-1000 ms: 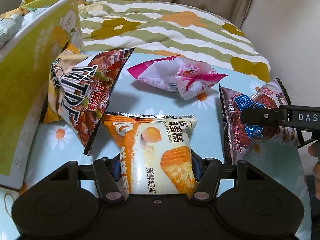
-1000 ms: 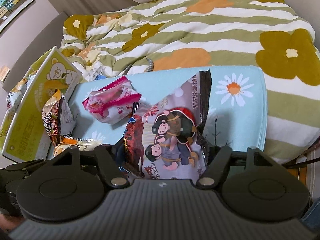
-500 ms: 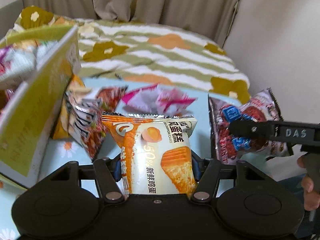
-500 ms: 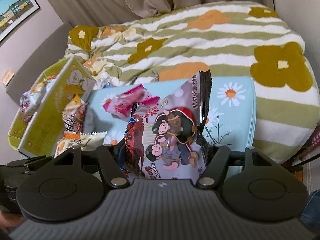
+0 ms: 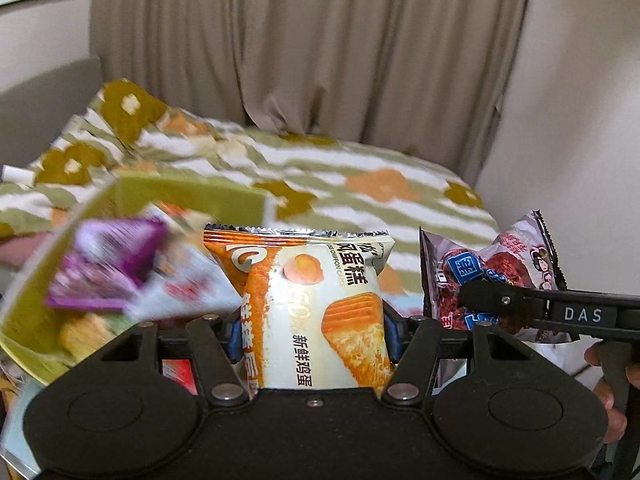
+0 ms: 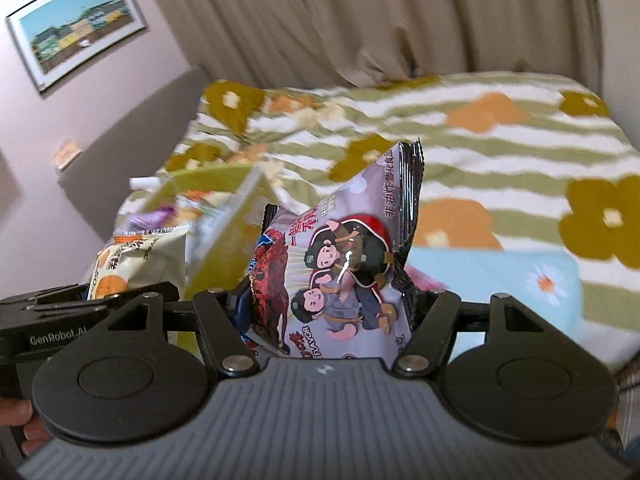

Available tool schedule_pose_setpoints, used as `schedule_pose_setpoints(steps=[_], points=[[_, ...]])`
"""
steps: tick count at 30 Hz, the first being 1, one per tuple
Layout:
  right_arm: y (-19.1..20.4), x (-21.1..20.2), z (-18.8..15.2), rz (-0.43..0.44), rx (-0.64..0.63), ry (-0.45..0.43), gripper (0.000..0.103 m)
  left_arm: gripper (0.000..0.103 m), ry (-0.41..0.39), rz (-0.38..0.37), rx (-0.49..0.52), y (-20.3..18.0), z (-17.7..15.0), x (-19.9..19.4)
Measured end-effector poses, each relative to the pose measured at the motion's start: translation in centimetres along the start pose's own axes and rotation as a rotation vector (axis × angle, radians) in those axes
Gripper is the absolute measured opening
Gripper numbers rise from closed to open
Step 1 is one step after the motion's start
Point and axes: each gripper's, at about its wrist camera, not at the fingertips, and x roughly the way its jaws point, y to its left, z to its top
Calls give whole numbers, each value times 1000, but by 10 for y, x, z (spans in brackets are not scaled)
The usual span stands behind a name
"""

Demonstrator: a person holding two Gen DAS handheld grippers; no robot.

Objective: Organize snacks
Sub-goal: 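Carry the orange cake bag and monkey-print bag over the cardboard box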

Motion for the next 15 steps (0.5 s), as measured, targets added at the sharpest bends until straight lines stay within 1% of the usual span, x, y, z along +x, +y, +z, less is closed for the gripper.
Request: schedule_pose_setpoints(steps=[5, 8, 12, 15], points=[[60, 18, 28, 24, -36, -51, 82, 65, -31, 11, 14, 58, 40, -11], [93, 34, 46, 23, -41, -78, 82, 65, -35, -5, 32, 94, 62, -8], [134, 61, 68, 14, -20, -98, 82, 66, -11, -43, 48, 134, 88, 5], [161, 83, 80, -4, -2, -104, 82, 66, 28, -69, 54, 162, 103, 25]])
